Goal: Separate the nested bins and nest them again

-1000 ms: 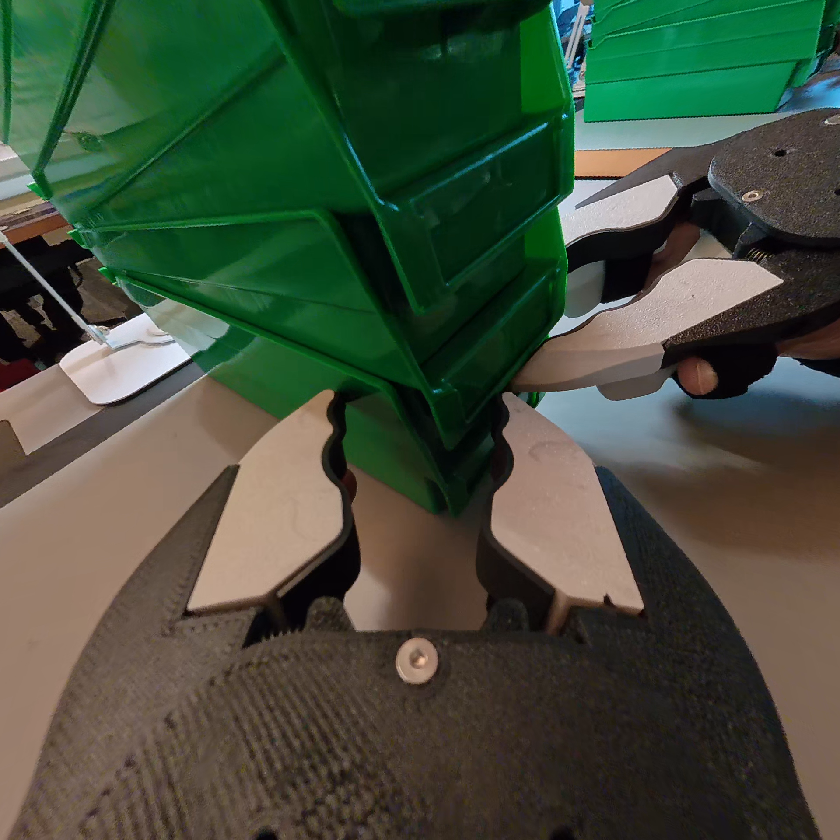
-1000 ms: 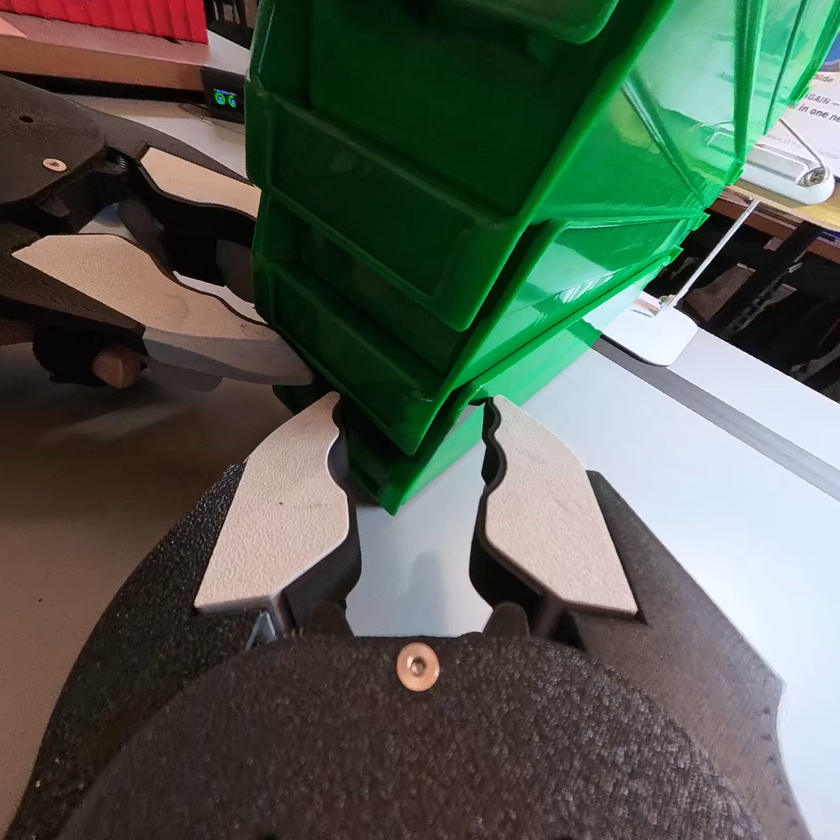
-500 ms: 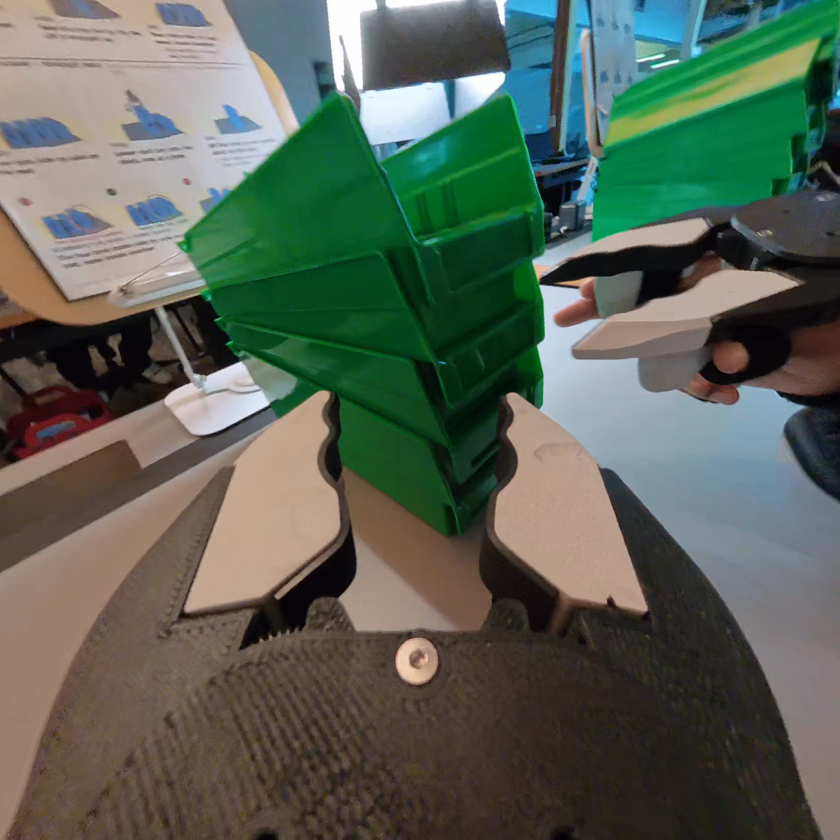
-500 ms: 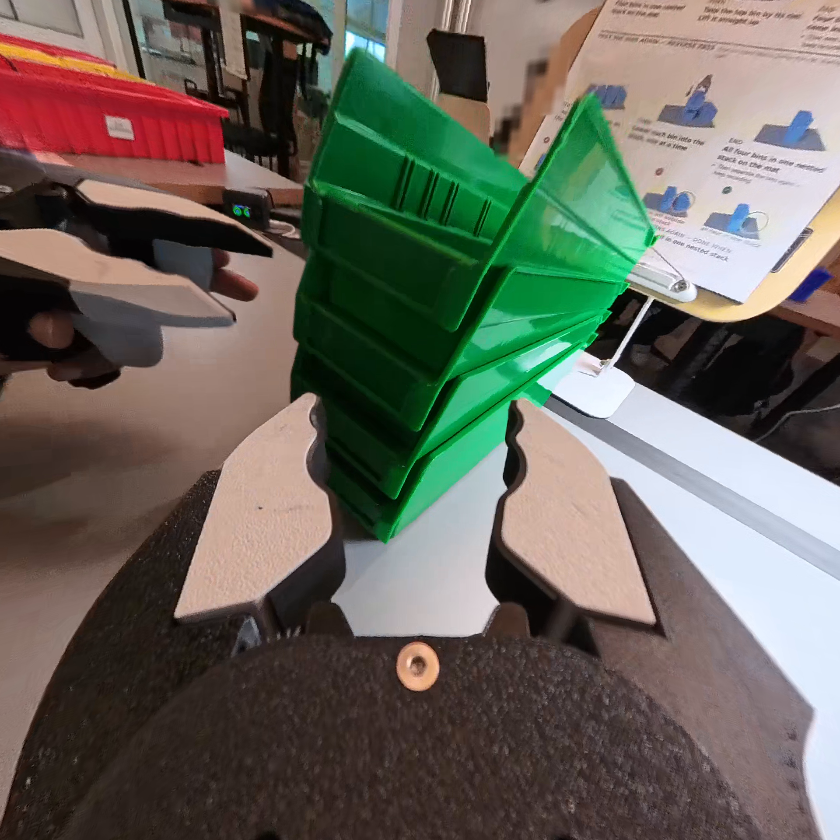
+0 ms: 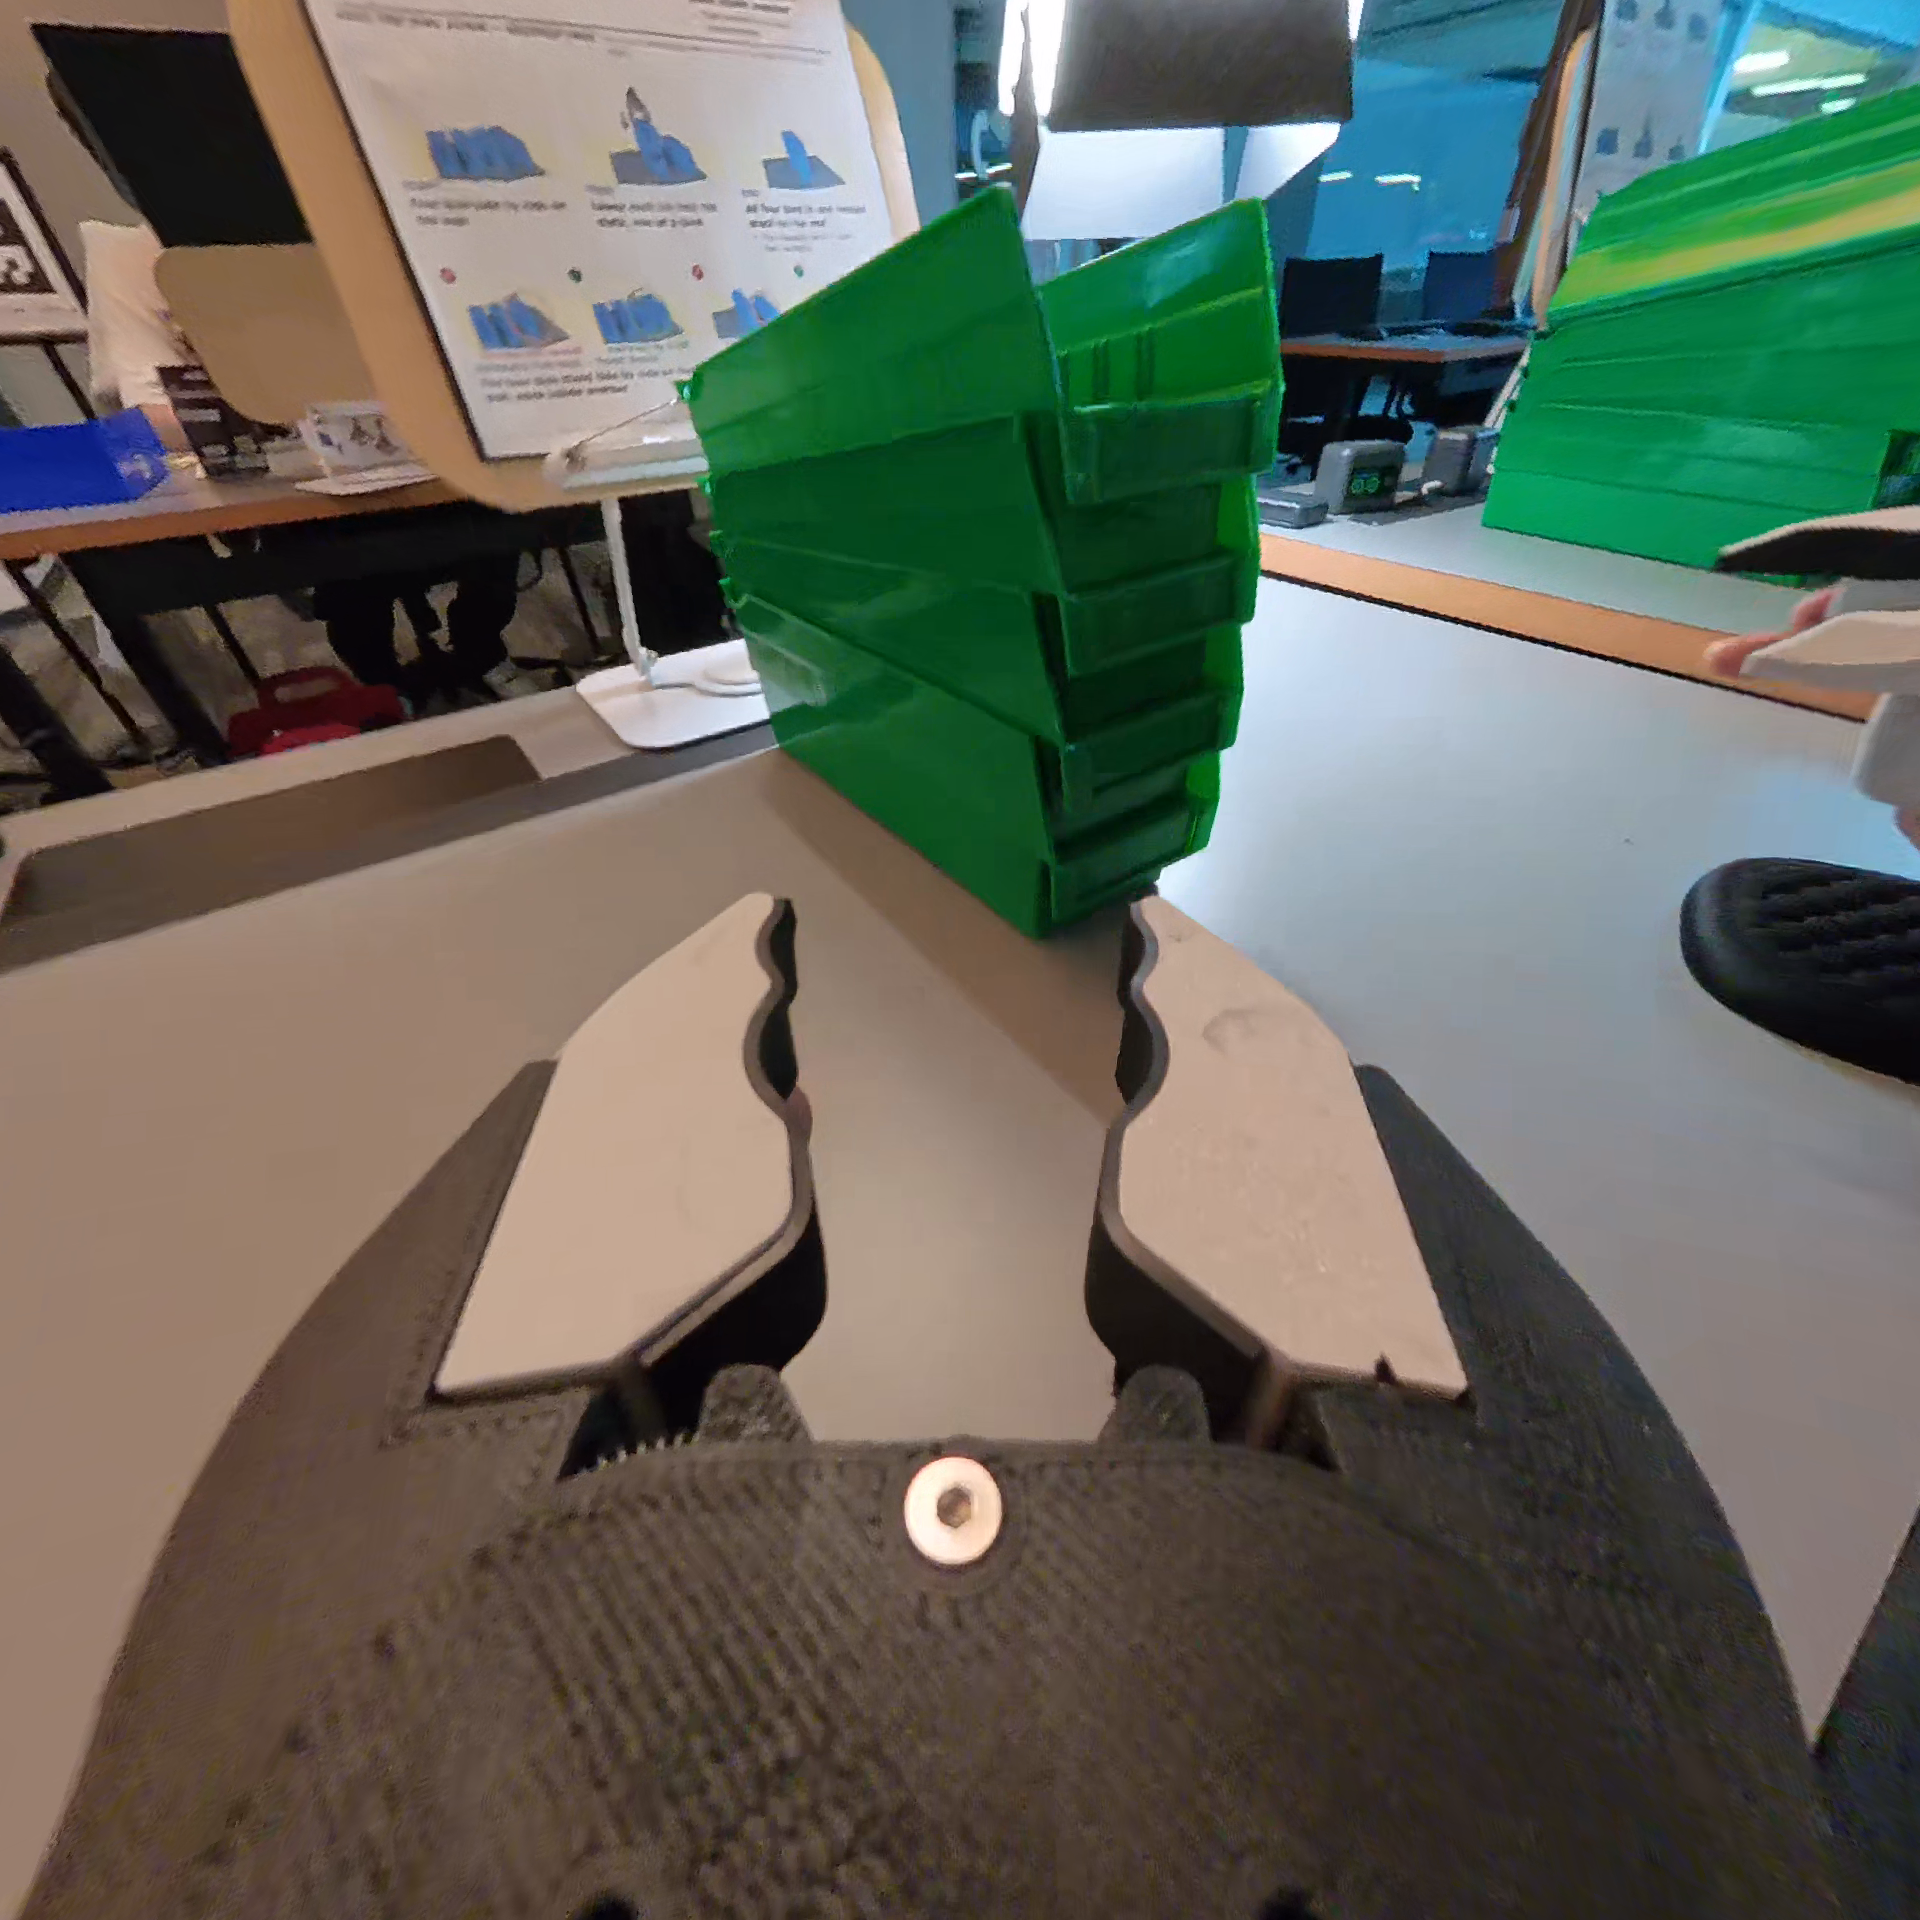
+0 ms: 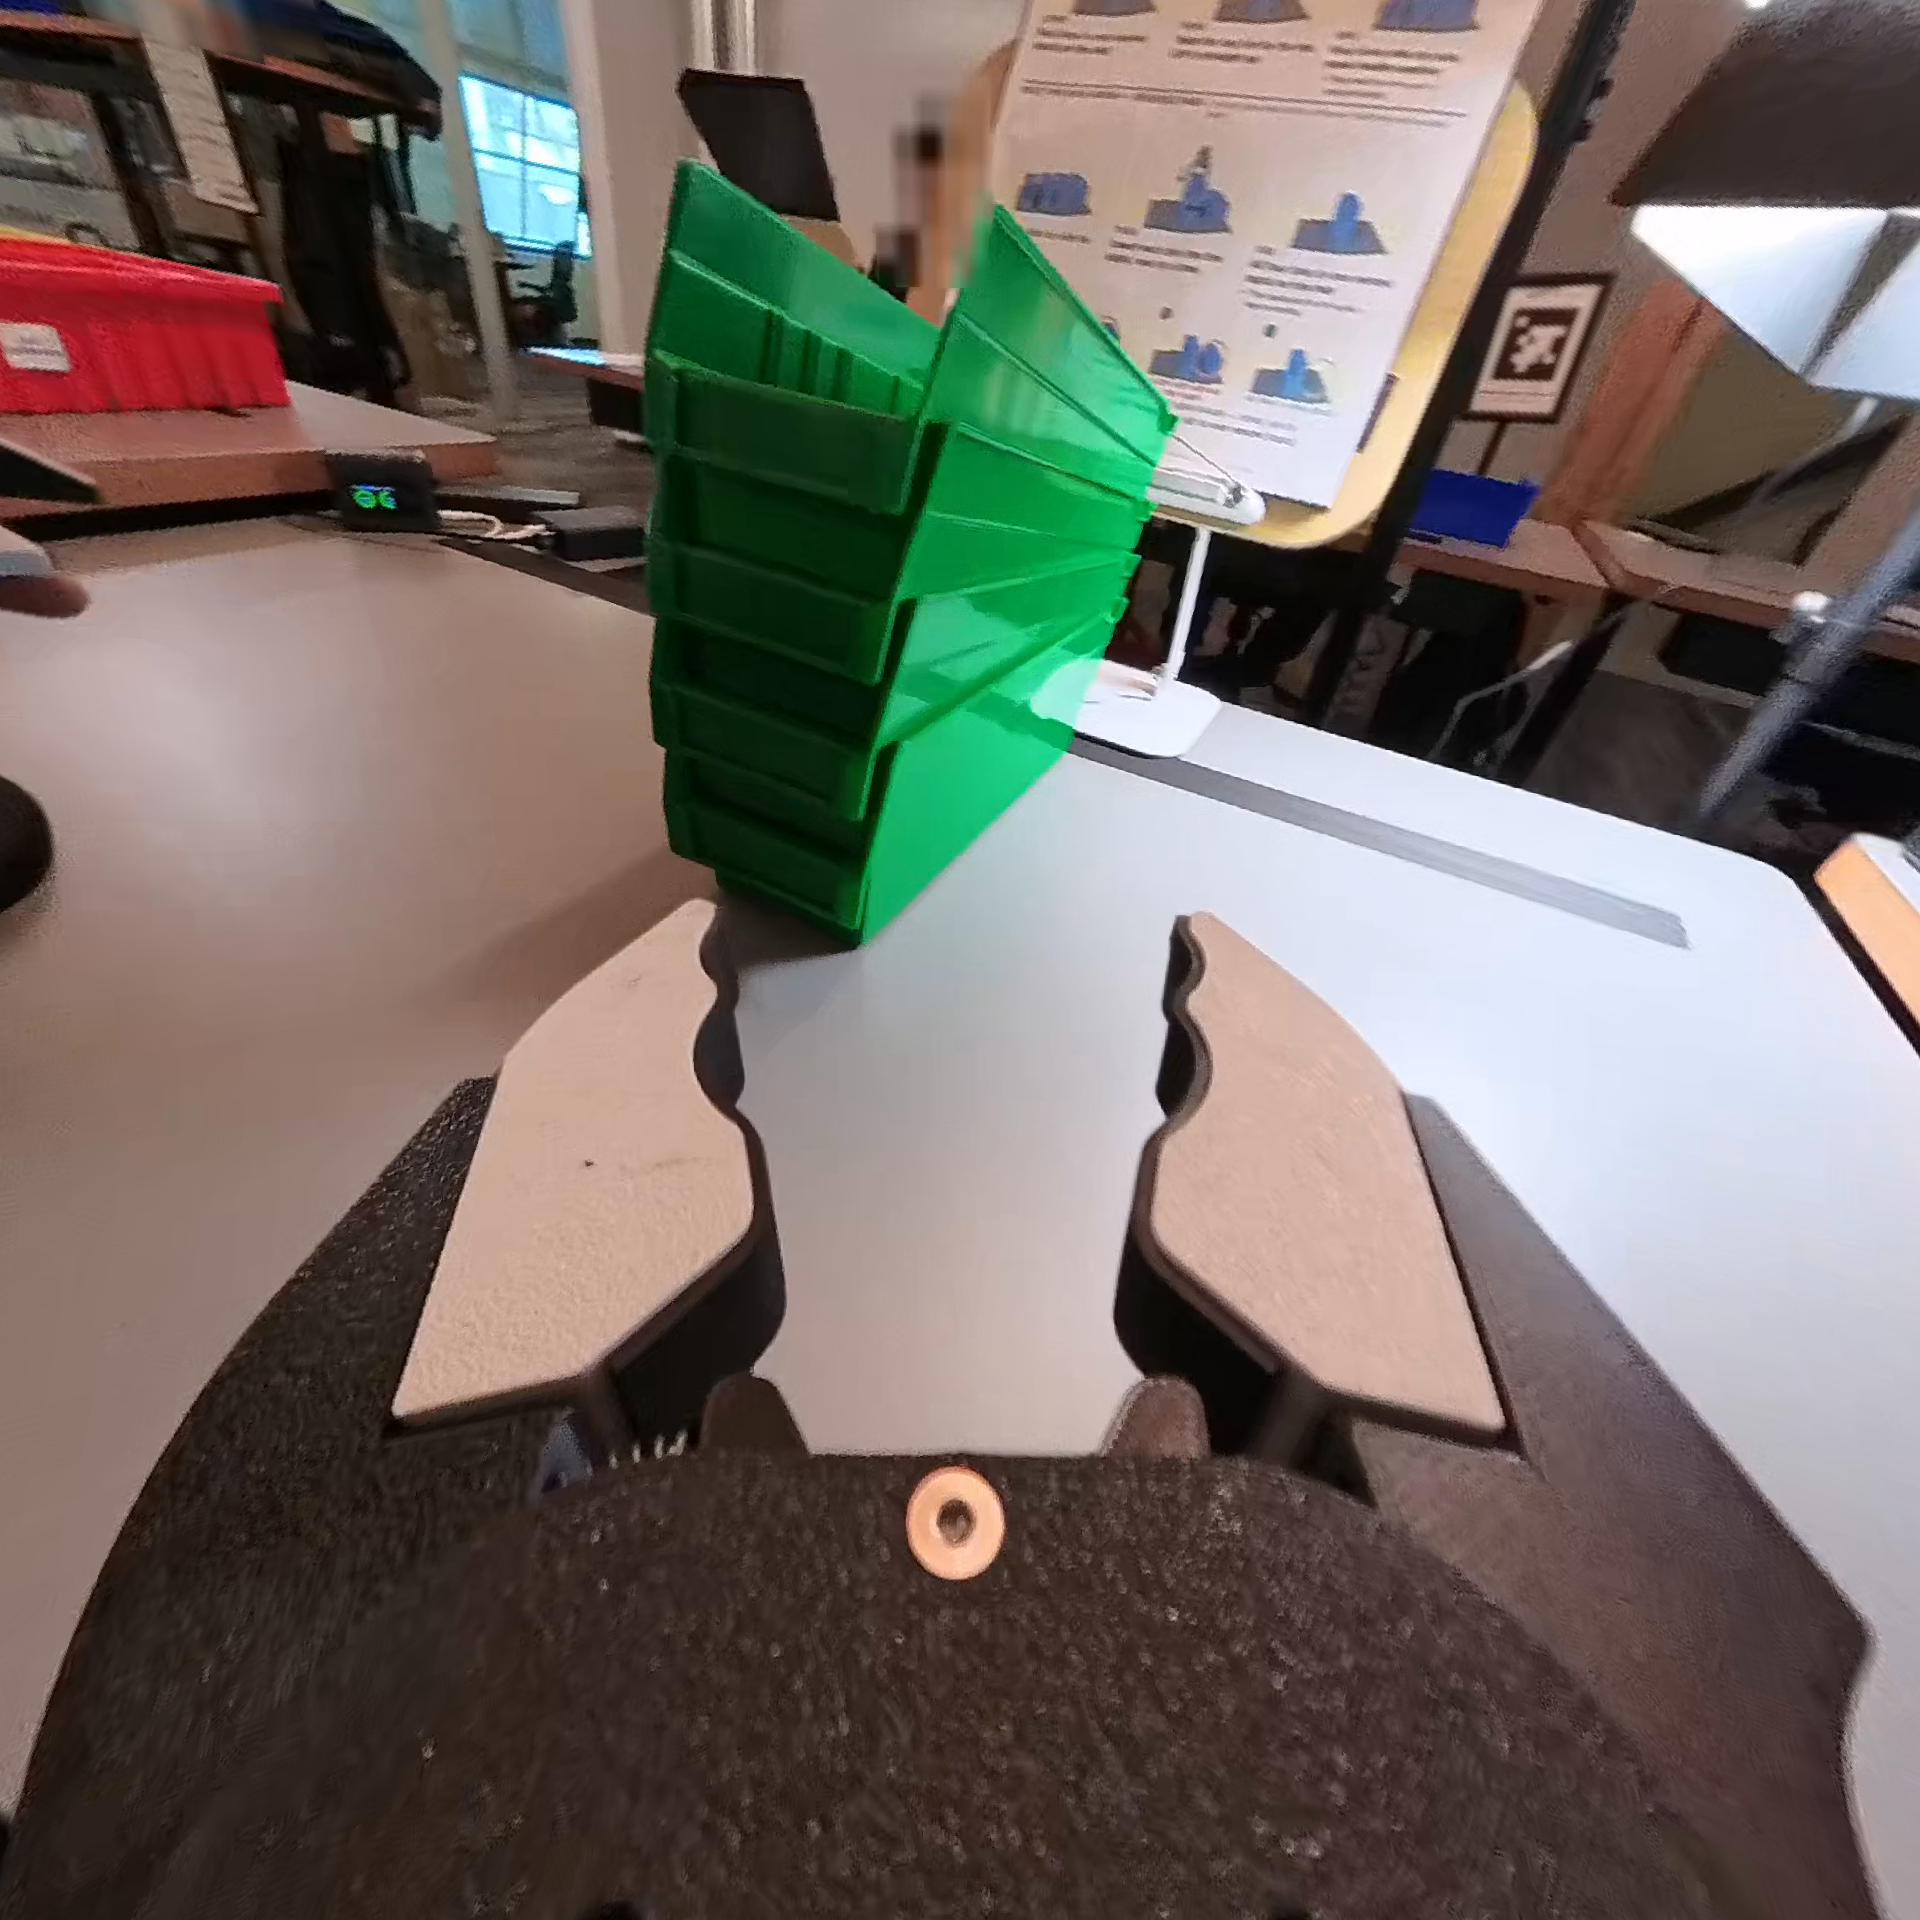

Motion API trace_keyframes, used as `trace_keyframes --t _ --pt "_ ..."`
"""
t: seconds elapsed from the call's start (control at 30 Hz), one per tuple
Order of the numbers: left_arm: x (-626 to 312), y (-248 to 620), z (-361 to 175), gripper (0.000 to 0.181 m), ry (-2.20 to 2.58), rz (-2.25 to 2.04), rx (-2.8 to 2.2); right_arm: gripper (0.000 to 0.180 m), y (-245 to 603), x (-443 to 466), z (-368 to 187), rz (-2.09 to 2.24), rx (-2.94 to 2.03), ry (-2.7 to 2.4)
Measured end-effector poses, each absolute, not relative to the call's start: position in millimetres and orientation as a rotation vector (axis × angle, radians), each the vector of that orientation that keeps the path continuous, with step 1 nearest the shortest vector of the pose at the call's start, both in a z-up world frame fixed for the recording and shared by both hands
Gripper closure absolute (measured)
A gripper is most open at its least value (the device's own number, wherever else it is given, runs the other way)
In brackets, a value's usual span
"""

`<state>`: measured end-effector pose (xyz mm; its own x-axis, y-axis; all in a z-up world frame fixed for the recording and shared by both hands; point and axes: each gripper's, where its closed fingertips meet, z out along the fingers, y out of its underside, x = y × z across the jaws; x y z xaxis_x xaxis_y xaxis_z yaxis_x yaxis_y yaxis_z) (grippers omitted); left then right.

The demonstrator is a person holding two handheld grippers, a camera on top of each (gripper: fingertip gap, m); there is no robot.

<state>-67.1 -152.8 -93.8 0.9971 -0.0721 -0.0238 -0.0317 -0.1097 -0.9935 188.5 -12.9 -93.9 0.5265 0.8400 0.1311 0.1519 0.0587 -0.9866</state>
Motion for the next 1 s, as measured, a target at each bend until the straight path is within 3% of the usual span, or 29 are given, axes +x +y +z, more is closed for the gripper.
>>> trace_keyframes --t 0.2,0.73,1.0 --pt "-76.9 -156.9 -108.8 0.117 0.062 -0.063 -1.678 0.104 -6.9 202.5 -113.9 0.664 -1.498 -0.902" --pt "-74.3 -154.5 -109.6 0.127 0.069 -0.084 -1.683 0.122 -3.8 204.1 -121.9 0.721 -1.488 -0.938" --pt "-66.2 -154.5 -112.0 0.157 0.135 -0.093 -1.691 0.137 -5.4 203.7 -128.1 0.701 -1.502 -0.992"
